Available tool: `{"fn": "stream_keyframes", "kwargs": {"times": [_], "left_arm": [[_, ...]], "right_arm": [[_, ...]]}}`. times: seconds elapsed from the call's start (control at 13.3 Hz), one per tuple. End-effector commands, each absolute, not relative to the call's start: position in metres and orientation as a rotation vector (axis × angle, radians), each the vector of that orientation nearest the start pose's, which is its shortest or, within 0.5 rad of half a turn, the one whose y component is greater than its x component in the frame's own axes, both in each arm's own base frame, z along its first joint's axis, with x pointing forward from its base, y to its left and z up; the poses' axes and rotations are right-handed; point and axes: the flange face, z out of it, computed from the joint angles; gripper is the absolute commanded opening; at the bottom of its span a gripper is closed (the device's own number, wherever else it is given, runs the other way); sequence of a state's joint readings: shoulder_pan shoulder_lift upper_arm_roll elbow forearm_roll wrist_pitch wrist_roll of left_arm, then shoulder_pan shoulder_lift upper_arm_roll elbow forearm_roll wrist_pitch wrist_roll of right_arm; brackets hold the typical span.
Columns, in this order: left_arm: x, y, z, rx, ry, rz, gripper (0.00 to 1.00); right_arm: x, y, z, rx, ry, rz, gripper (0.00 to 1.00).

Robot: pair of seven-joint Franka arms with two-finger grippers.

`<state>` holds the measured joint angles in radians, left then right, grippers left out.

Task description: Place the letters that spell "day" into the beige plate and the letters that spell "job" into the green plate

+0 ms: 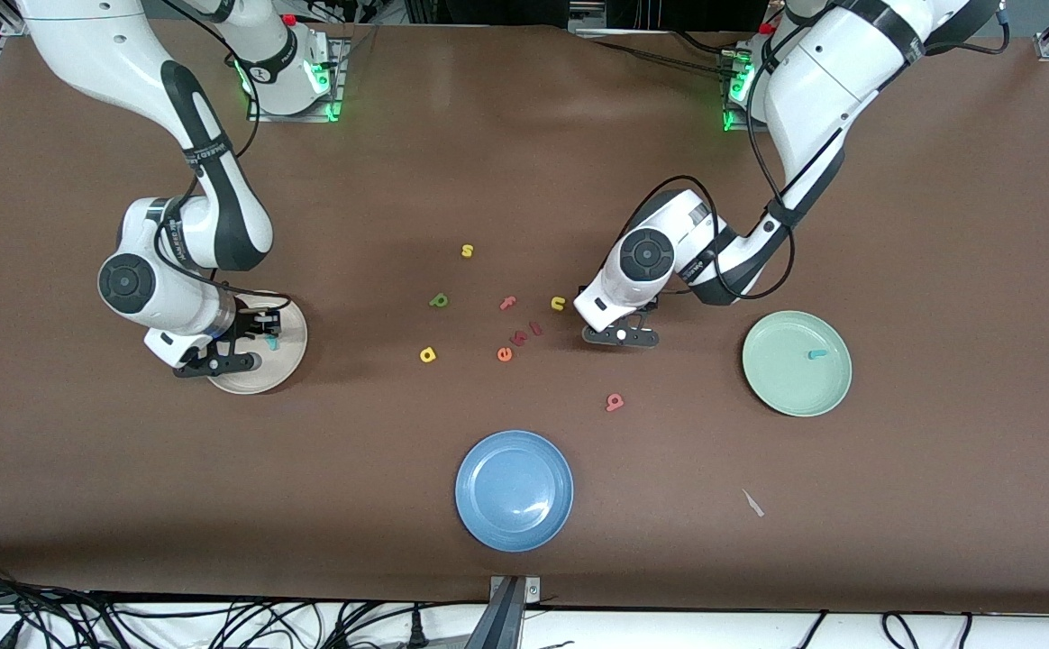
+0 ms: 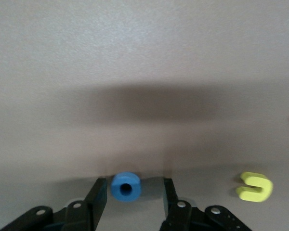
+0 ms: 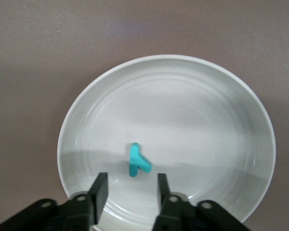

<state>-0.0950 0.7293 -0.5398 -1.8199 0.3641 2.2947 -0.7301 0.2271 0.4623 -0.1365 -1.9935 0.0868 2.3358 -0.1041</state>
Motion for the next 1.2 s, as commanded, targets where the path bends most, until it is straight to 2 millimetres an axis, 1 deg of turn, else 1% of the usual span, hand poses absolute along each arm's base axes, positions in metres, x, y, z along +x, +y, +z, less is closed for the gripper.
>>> {"fn": "stream_keyframes", "kwargs": {"times": [0.0, 0.15, 0.22, 0.3, 0.45, 0.52, 0.6, 0.82, 0.97, 1.12], "left_arm": [[0.518, -0.354, 0.168, -3.1, 0.103, 0.188, 0.52], [0.518, -0.353, 0.169, -3.099, 0.099, 0.185, 0.43], [0.518, -0.354, 0.168, -3.1, 0.099, 0.186, 0.39], [0.518, -0.353, 0.169, -3.099, 0.099, 0.185, 0.3], [0.517, -0.354, 0.169, -3.095, 0.097, 0.193, 0.08], [0.519, -0.353, 0.17, -3.094, 0.094, 0.192, 0.05], [0.519, -0.352, 0.171, -3.092, 0.092, 0.193, 0.04], [0.524, -0.35, 0.177, -3.095, 0.081, 0.178, 0.03], [0.528, -0.345, 0.189, -3.07, 0.08, 0.182, 0.02], [0.534, -0.338, 0.206, -3.035, 0.08, 0.194, 0.02]], "right_arm": [[0.599, 0.066, 0.225, -3.11, -0.273, 0.164, 1.0], [0.598, 0.077, 0.229, -3.107, -0.289, 0.158, 1.0], [0.597, 0.087, 0.229, -3.106, -0.299, 0.158, 1.0], [0.596, 0.094, 0.228, -3.104, -0.314, 0.16, 1.0], [0.593, 0.11, 0.229, -3.102, -0.343, 0.158, 1.0], [0.592, 0.118, 0.228, -3.1, -0.353, 0.161, 1.0], [0.59, 0.129, 0.228, -3.091, -0.372, 0.158, 1.0], [0.587, 0.161, 0.232, -3.088, -0.261, 0.136, 1.0], [0.586, 0.184, 0.235, -3.085, -0.221, 0.123, 1.0], [0.589, 0.206, 0.237, -3.084, -0.229, 0.093, 1.0]]}}
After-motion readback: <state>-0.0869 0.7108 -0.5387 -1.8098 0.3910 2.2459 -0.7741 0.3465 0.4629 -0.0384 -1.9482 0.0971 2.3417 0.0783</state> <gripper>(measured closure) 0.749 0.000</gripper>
